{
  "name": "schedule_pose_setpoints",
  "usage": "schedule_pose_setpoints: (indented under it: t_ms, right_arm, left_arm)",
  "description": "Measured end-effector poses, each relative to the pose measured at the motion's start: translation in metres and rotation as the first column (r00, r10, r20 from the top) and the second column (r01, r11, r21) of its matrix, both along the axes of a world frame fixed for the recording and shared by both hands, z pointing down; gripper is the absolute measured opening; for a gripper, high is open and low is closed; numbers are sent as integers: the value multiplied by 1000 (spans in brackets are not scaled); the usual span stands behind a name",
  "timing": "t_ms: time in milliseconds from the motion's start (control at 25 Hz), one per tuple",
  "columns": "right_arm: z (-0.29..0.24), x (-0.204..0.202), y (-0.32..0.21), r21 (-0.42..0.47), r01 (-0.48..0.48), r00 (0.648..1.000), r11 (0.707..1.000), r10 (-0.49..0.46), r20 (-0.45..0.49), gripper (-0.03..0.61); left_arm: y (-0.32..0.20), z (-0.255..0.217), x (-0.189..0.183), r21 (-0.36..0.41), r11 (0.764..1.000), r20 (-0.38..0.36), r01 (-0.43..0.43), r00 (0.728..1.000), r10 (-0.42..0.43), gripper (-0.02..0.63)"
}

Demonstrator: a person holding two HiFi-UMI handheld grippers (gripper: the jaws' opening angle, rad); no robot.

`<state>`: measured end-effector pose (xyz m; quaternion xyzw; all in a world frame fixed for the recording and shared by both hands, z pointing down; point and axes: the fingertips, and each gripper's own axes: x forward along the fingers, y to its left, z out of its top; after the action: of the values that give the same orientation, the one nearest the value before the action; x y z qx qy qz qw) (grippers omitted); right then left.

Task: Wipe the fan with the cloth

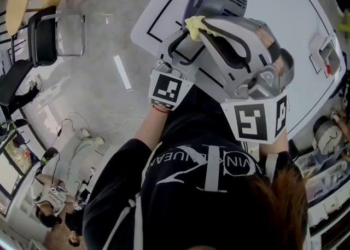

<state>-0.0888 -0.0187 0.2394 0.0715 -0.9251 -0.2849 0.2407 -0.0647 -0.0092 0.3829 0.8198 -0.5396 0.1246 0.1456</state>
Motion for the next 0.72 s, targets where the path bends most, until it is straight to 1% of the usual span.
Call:
schedule_pose_setpoints:
  t_ms: [280, 480, 720]
  right_arm:
    - [-14, 1, -18, 32, -27, 999, 999, 27, 19, 43]
    - [-18, 2, -35, 28, -38, 999, 999, 38, 30, 41]
    - [-24, 4, -58, 41, -54, 998, 998, 52, 32, 40]
  left_arm:
    - [1, 0, -1, -7, 1000, 8, -10, 1000, 10, 241]
    - [0, 2, -1, -9, 1000, -12, -6, 1000, 6, 239]
    - [0, 1, 0, -20, 1000, -5, -2, 1000, 2, 238]
